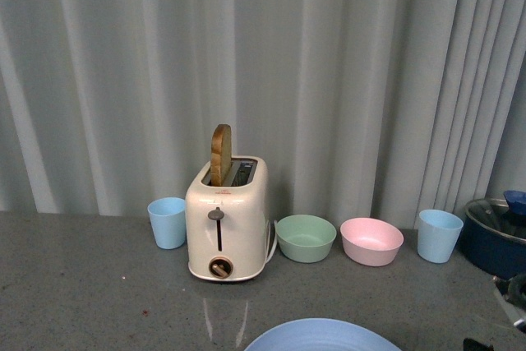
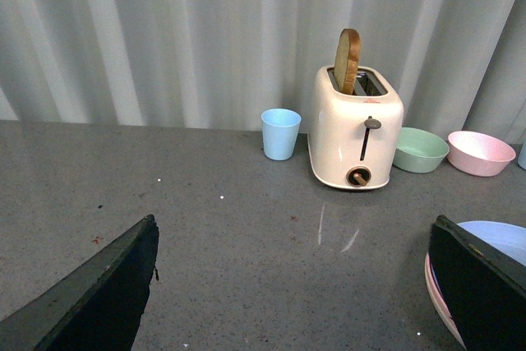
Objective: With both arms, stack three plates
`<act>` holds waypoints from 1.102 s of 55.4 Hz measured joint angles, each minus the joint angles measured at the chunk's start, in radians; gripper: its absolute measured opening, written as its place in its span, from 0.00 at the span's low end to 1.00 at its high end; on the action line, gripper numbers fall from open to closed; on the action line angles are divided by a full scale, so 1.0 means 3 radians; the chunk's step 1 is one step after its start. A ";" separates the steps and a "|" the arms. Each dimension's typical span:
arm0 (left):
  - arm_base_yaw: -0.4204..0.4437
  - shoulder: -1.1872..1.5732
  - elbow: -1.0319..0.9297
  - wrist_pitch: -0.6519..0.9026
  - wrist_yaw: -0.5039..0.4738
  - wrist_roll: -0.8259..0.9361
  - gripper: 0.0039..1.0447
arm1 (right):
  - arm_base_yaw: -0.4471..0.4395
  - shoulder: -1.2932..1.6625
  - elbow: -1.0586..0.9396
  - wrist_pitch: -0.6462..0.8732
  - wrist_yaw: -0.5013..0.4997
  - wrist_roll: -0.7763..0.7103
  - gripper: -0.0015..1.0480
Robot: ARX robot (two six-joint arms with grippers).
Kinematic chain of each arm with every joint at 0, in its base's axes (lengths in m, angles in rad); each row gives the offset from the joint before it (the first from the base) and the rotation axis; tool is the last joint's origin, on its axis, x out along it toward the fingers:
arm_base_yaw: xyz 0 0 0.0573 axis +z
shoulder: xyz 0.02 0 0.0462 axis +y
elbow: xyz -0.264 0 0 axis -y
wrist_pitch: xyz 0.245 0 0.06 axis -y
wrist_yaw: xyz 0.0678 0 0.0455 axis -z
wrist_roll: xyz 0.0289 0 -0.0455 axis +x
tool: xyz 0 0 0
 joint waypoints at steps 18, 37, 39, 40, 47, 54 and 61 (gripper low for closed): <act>0.0000 0.0000 0.0000 0.0000 0.0000 -0.0001 0.94 | -0.0139 -0.1211 -0.0404 -0.0128 -0.0013 0.0084 0.92; 0.0000 0.0000 0.0000 0.0000 0.0000 -0.0001 0.94 | -0.1013 -0.2567 -0.1138 0.0562 0.0225 -0.0235 0.83; 0.0000 0.0000 0.0000 0.0000 0.0000 -0.0001 0.94 | -0.1087 -0.2716 -0.1307 0.0821 0.0244 -0.0532 0.76; 0.0000 -0.0001 0.0000 0.0000 0.0001 0.0000 0.94 | -0.1102 -0.2762 -0.1347 0.0849 0.0244 -0.0591 0.74; 0.0000 -0.0003 0.0000 0.0000 0.0001 -0.0001 0.94 | -0.1120 -0.3209 -0.1718 0.0938 0.0290 -0.1038 0.52; 0.0000 -0.0004 0.0000 0.0000 0.0000 -0.0001 0.94 | -0.0938 -0.3419 -0.1898 0.0852 0.0453 -0.1164 0.30; 0.0000 -0.0004 0.0000 0.0000 0.0001 0.0000 0.94 | -0.0783 -0.3780 -0.1948 0.0559 0.0617 -0.1199 0.10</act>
